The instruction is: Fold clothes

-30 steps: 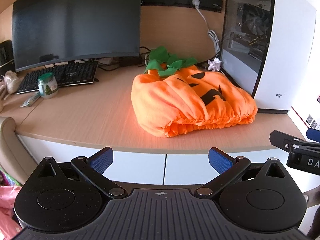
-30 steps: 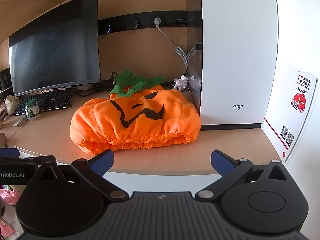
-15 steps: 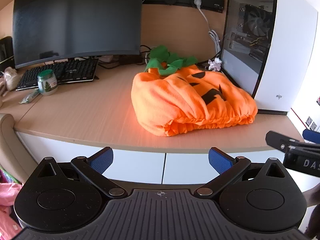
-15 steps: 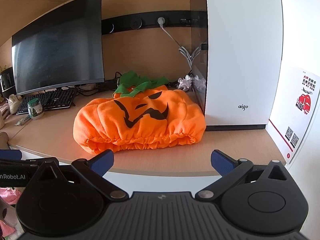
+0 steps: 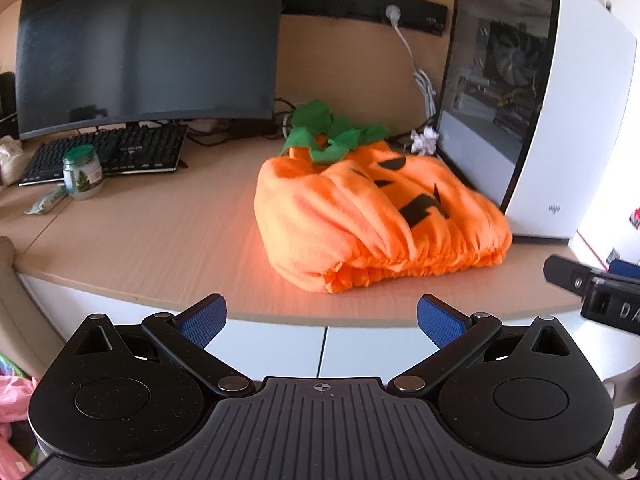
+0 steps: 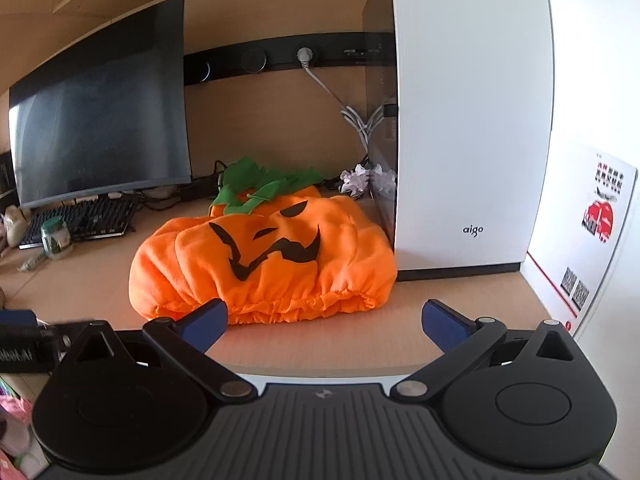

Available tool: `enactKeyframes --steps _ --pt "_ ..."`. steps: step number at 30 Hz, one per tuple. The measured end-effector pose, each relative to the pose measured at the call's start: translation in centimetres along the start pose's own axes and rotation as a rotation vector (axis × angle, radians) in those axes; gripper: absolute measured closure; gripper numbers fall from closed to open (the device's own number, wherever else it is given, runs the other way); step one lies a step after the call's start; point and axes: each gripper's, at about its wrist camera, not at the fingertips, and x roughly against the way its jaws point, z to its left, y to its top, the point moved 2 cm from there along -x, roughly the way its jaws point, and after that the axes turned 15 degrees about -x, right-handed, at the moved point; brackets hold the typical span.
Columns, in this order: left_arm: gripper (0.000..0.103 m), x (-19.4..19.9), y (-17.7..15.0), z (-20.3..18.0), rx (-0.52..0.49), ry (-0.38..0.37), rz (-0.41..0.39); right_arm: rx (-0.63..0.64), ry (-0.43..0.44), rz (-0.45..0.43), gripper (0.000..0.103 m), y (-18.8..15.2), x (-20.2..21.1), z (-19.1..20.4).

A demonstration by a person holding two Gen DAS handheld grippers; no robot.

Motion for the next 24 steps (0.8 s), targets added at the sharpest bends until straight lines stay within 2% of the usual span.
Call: enactKeyframes --steps 9,15,20,22,24 --pt "0.0 -0.1 -0.3 0.4 -0.001 0.012 0.016 0.02 -0.006 0.029 0.0 -0.9 -0.3 0.5" --pt "0.0 -1.5 -0.1 1.0 0.0 -0.025 0.057 0.013 0.006 0.072 0.0 -1.1 -1.5 0.5" --pt "0.0 -3.9 2.0 2.8 0.024 -0.124 0.06 -0.02 0.013 0.112 0.0 -0.9 -3.7 0.4" --pt "0.0 -5.2 3.4 3.6 0.025 -0.179 0.035 -0.044 0.013 0.12 0.0 -0.4 -4.9 0.4" --pt "0.0 -7.0 4.9 4.3 0.012 -0.266 0.011 -0.083 -0.012 0.105 0.0 0.5 -6.0 0.5"
